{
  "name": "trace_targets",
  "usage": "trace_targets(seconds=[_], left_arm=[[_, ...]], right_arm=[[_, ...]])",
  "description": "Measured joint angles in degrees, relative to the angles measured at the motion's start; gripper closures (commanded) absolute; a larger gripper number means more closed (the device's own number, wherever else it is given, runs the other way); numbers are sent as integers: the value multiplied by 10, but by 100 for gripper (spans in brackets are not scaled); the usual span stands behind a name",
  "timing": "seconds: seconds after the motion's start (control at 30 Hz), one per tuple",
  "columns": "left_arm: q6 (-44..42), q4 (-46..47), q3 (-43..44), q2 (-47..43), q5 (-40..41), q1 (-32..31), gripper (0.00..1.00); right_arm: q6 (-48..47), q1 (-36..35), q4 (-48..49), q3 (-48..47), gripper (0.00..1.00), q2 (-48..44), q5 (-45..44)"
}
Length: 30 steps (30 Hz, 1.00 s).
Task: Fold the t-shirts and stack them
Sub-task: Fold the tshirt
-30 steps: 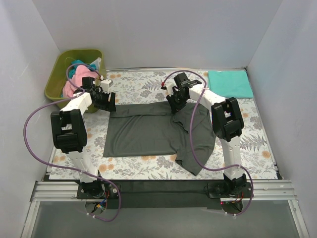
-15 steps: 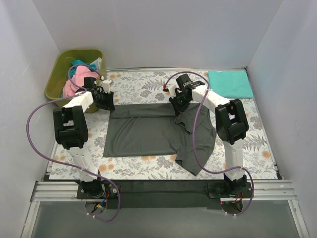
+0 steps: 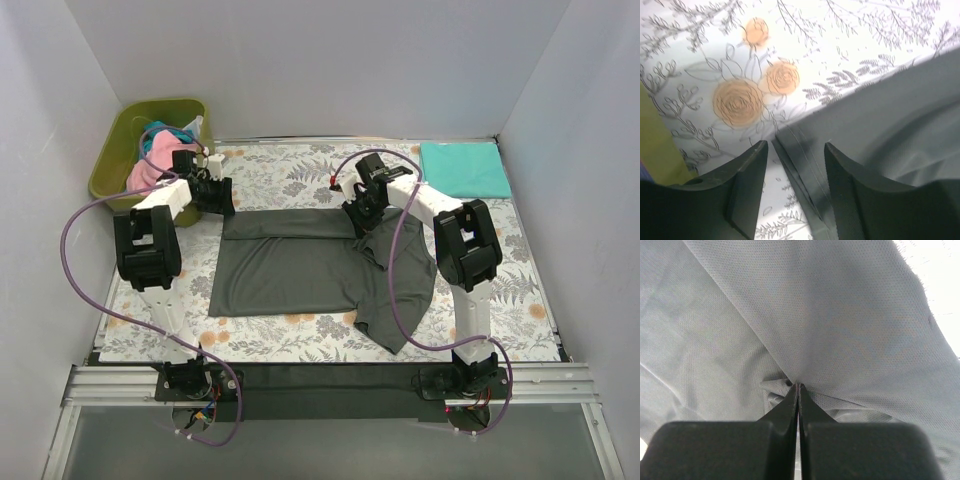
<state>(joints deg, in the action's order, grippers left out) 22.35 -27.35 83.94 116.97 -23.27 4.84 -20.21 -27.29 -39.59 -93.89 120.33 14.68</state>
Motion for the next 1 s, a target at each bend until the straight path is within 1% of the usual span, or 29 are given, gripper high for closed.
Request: trace_targets(seconds=[0.23, 0.3, 0.43, 0.47, 0.53, 0.6, 0.63, 0.67, 0.77, 0.8, 0.87, 0.9, 1.0], left_arm=[[14, 4, 19, 24, -9, -2, 68], [16, 3, 19, 30, -12, -3, 68], [19, 2, 21, 32, -12, -4, 62], [20, 2, 21, 33, -12, -4, 58], [21, -1, 21, 33, -12, -5, 53], [23, -4, 21, 33, -12, -5, 52], [24, -6, 21, 33, -11, -5, 56], [25, -7, 21, 33, -9, -6, 63], [27, -7, 20, 33, 1, -6, 78], [27, -7, 20, 33, 3, -6, 85], [31, -6, 20, 33, 7, -7, 94], [34, -4, 20, 33, 9, -7, 100], [43, 0, 25, 34, 23, -9, 100]], right_arm=[[-7, 0, -3, 5, 99, 2, 0], [-9, 0, -6, 12, 99, 2, 0], [-10, 0, -6, 14, 99, 6, 1], [-10, 0, -6, 14, 99, 8, 1], [-10, 0, -6, 14, 99, 10, 3], [-10, 0, -6, 14, 99, 12, 3], [-10, 0, -6, 14, 99, 12, 4], [-10, 0, -6, 14, 99, 12, 4], [-10, 0, -6, 13, 99, 12, 5], [-10, 0, -6, 13, 99, 12, 5], [-9, 0, -9, 9, 99, 15, 5], [-9, 0, -9, 6, 99, 17, 5], [-9, 0, -9, -2, 99, 22, 6]])
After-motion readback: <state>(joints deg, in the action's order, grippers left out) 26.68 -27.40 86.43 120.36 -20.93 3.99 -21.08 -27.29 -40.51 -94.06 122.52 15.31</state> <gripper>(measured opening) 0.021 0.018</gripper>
